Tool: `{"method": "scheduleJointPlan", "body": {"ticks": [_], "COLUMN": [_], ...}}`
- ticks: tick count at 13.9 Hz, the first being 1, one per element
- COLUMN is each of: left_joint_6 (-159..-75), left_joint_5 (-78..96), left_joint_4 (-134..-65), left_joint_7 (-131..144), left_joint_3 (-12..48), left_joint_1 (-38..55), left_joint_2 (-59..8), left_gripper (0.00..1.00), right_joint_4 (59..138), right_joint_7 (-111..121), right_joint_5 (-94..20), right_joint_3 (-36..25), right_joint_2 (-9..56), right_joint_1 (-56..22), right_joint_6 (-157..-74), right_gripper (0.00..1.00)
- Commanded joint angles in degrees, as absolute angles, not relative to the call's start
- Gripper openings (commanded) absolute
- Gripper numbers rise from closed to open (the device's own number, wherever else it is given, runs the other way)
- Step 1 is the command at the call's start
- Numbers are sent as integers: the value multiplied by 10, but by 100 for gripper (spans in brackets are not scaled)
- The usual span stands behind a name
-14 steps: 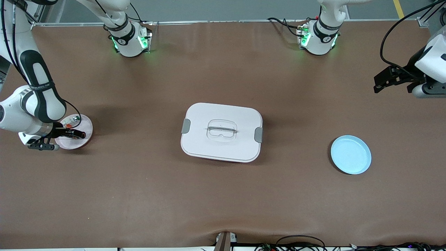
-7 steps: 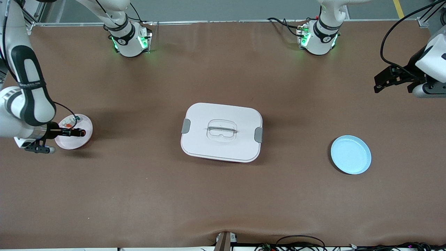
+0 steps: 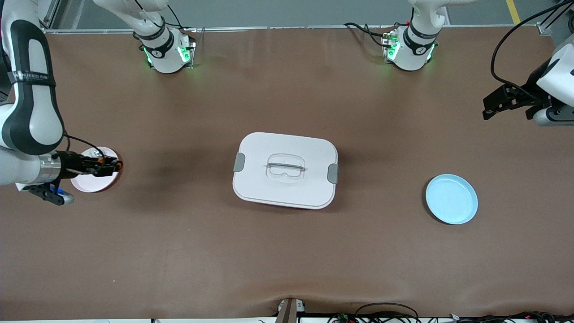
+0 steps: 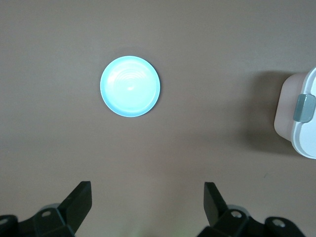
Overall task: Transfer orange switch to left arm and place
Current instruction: 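Lift the switch with the right gripper while the left gripper approaches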
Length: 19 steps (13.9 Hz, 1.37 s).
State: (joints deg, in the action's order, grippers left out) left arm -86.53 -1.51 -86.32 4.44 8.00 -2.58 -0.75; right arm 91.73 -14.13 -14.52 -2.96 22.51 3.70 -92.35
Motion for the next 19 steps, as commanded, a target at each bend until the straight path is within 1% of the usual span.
{"method": "scheduleJointPlan", "body": {"ticks": [1, 5, 8, 11, 12, 14, 17, 19], "left_joint_6": [-860, -860, -866, -898, -916, -950, -985, -1015], "left_joint_5": [-22, -9, 81, 127, 166, 248, 286, 356], "left_joint_4": [-861, -861, -862, -866, -866, -867, -875, -890], "left_joint_7": [36, 47, 49, 50, 50, 49, 50, 47], "left_joint_3": [80, 83, 81, 86, 87, 89, 126, 148], "left_joint_1": [-26, -25, -26, -18, -18, -17, -4, -4], "left_joint_2": [1, 1, -5, -9, -16, -30, -47, -61], "left_gripper": [100, 100, 100, 100, 100, 100, 100, 100], "right_joint_4": [879, 860, 842, 802, 786, 762, 755, 748], "right_joint_7": [-226, -340, -419, -524, -563, -640, -724, -764], "right_joint_5": [-191, -254, -296, -316, -317, -319, -320, -325], "right_joint_3": [-31, -31, -31, -31, -31, -31, -31, -31], "right_joint_2": [230, 224, 224, 228, 229, 236, 243, 251], "right_joint_1": [7, -48, -88, -140, -156, -188, -228, -244], "right_joint_6": [-889, -887, -893, -895, -898, -928, -982, -1008], "right_gripper": [0, 0, 0, 0, 0, 0, 0, 0]}}
